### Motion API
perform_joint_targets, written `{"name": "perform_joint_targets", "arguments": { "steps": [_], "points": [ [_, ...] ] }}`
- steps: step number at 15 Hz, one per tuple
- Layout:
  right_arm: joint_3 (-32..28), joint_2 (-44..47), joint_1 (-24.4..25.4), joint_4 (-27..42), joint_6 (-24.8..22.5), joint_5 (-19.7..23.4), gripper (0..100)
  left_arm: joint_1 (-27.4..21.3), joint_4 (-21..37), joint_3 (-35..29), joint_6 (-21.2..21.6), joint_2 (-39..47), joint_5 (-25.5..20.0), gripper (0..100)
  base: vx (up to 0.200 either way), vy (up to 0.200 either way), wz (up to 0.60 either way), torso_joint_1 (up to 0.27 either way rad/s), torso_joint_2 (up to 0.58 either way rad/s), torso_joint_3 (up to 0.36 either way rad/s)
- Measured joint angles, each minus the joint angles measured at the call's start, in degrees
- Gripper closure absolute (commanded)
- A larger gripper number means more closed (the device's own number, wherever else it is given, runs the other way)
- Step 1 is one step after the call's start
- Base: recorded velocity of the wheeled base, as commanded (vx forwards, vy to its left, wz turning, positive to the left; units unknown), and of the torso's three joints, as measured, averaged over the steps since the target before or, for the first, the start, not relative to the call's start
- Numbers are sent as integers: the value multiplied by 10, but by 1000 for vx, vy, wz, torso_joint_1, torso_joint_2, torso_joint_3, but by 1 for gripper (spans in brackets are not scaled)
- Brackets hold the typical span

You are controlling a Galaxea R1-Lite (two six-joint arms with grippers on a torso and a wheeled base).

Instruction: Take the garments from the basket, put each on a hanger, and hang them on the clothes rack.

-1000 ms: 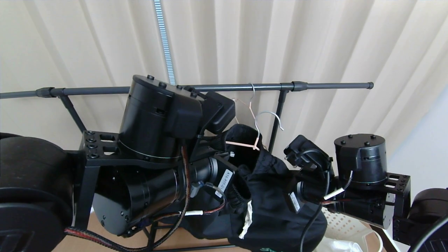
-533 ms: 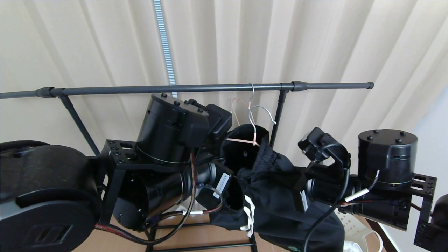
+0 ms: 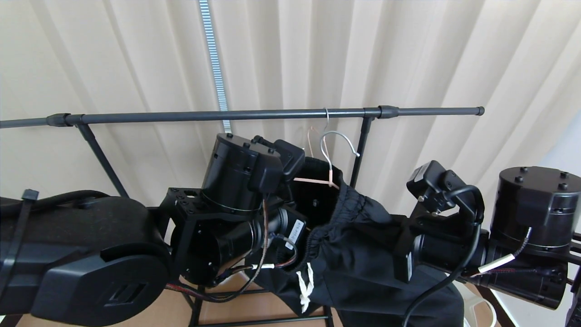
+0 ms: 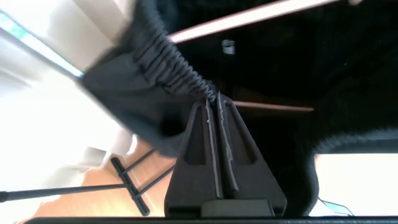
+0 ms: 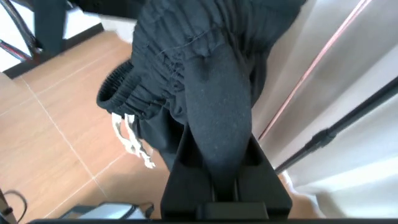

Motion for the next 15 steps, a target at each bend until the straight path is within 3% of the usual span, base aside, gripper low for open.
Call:
{"name": "perform_joint_targets", "arguments": {
  "steps": [5,14,15],
  "points": [
    [12,0,5,-27,2,21,100,-29,-27,16,2,2,0,100,0,0,0,0,0,0],
    [33,1,5,-82,7,58,100,-33,-30,19,0,5,2,100,0,0,0,0,0,0],
    [37,1,5,-98,9,72,100,-32,-31,18,0,7,2,0,0,0,0,0,0,0]
  ]
}}
